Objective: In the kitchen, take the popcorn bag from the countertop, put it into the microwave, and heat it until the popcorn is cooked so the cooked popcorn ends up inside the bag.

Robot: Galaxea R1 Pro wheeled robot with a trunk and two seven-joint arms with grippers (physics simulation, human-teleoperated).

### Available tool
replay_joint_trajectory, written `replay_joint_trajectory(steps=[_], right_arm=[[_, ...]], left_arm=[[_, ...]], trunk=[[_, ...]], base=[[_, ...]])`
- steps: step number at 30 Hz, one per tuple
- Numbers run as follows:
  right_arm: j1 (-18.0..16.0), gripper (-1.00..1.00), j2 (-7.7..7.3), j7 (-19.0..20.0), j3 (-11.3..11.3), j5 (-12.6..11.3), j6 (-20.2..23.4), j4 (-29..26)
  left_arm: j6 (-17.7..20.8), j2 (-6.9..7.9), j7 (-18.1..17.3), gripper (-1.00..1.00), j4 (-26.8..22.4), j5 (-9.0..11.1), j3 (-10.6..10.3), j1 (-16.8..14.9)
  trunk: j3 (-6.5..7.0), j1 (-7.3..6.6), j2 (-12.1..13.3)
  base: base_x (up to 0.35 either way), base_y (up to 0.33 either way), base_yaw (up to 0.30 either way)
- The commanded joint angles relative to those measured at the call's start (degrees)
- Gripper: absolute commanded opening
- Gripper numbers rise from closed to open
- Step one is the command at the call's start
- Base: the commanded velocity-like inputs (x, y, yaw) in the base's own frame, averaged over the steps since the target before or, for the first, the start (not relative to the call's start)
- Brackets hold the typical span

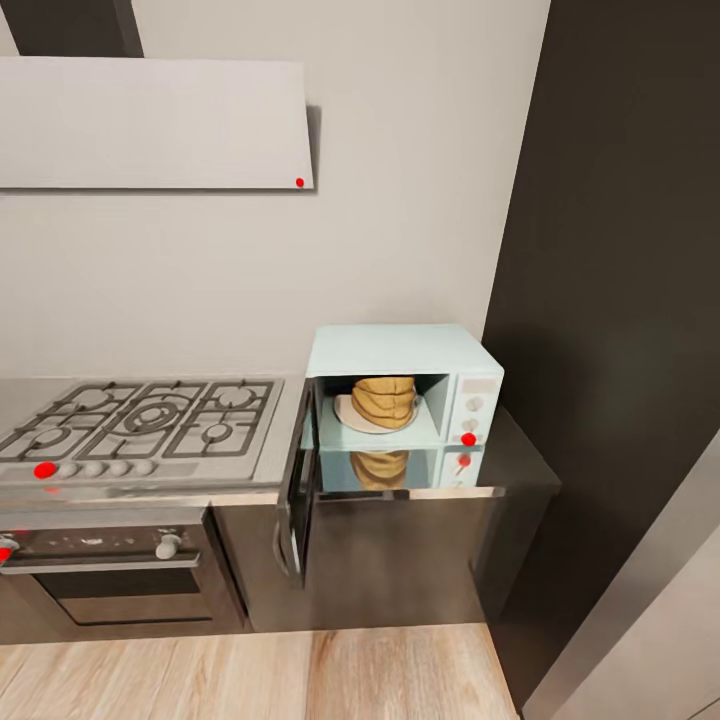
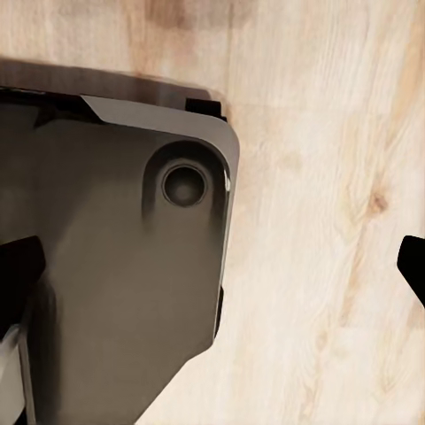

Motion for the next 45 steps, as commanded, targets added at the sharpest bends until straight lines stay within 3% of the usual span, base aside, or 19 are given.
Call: replay_joint_trajectory(steps=[1, 9, 14, 20, 21, 22, 24, 26, 29, 32, 34, 36, 40, 42, 45], right_arm=[[-0.1, 1.0, -0.06, -0.1, -0.5, 0.6, -0.1, 0.2], [-0.1, 1.0, -0.18, -0.1, -0.5, 0.5, 0.1, 0.2], [0.0, 1.0, -0.16, -0.2, -0.6, 0.4, 0.1, 0.3], [0.0, 1.0, 0.15, 0.2, -0.6, 0.2, -0.1, 0.3], [0.0, 1.0, 0.27, 0.4, -0.7, 0.2, -0.1, 0.3], [0.0, 1.0, 0.3, 0.4, -0.7, 0.2, -0.2, 0.3], [0.0, 1.0, 0.32, 0.4, -0.7, 0.2, -0.3, 0.3], [0.0, 1.0, 0.34, 0.5, -0.7, 0.2, -0.4, 0.3], [0.0, 1.0, 0.3, 0.5, -0.7, 0.2, -0.3, 0.3], [0.5, 1.0, 0.48, 0.4, -0.7, 0.2, -0.1, 0.3], [0.8, 1.0, 0.55, 0.5, -0.7, 0.3, 0.1, 0.3], [0.9, 1.0, 0.27, 0.5, -0.8, 0.3, 0.3, 0.3], [1.0, 1.0, 0.04, 0.5, -0.9, 0.2, -0.3, 0.2], [1.0, 1.0, -0.01, 0.5, -0.9, 0.2, -0.4, 0.2], [1.0, 1.0, -0.05, 0.6, -0.9, 0.2, -0.3, 0.2]], left_arm=[[0.0, -0.03, 0.1, 1.0, -0.1, 0.1, 0.2, 0.0], [0.0, 0.19, -0.1, 1.0, -0.5, -0.1, 0.1, 0.0], [0.1, 3.41, -0.5, 1.0, -4.9, -0.3, 0.0, 0.0], [1.1, 9.04, -0.6, 1.0, -15.8, -0.4, 0.1, 0.0], [2.4, 10.54, -0.6, 1.0, -21.1, -0.5, 0.1, 0.0], [4.1, 11.01, -0.6, 1.0, -24.6, -0.6, 0.1, 0.0], [6.5, 11.3, -0.6, 1.0, -28.2, -0.6, 0.1, 0.0], [11.2, 11.66, -0.5, 1.0, -35.6, -0.5, 0.1, 0.0], [20.2, 12.27, -0.5, 1.0, -49.6, -0.2, 0.3, 0.0], [31.6, 12.24, -0.3, 1.0, -66.2, 0.0, 1.3, 0.0], [36.6, 12.12, -0.5, 1.0, -73.9, 0.9, 1.6, -0.5], [40.0, 11.78, -0.5, 1.0, -78.2, 3.6, 1.7, -2.3], [45.4, 11.55, -0.3, 1.0, -80.1, 9.4, 1.8, -6.0], [46.2, 11.64, -0.6, 1.0, -80.4, 10.8, 1.8, -6.7], [46.1, 11.71, -0.7, 1.0, -81.0, 11.3, 1.8, -7.8]], trunk=[[-0.08, 0.01, -0.1], [-0.08, 0.01, -0.1], [-0.08, 0.01, -0.1], [-0.08, 0.01, -0.1], [-0.08, 0.01, -0.1], [-0.08, 0.01, -0.1], [-0.08, 0.01, -0.1], [-0.08, 0.01, -0.1], [-0.08, 0.01, -0.1], [-0.08, 0.01, -0.1], [-0.08, 0.01, -0.1], [-0.08, 0.01, -0.1], [-0.08, 0.01, -0.1], [-0.08, 0.01, -0.1], [-0.08, 0.01, -0.1]], base=[[0.003, -0.002, 0.0], [0.0, 0.0, 0.0], [0.0, 0.0, 0.0], [0.0, 0.0, 0.0], [0.0, 0.0, 0.0], [0.0, 0.0, 0.0], [0.0, 0.0, 0.0], [0.0, 0.0, 0.0], [0.0, 0.0, 0.0], [0.0, 0.0, 0.0], [0.0, 0.0, 0.0], [0.0, 0.0, 0.0], [0.0, 0.0, 0.0], [0.0, 0.0, 0.0], [0.0, 0.0, 0.0]])
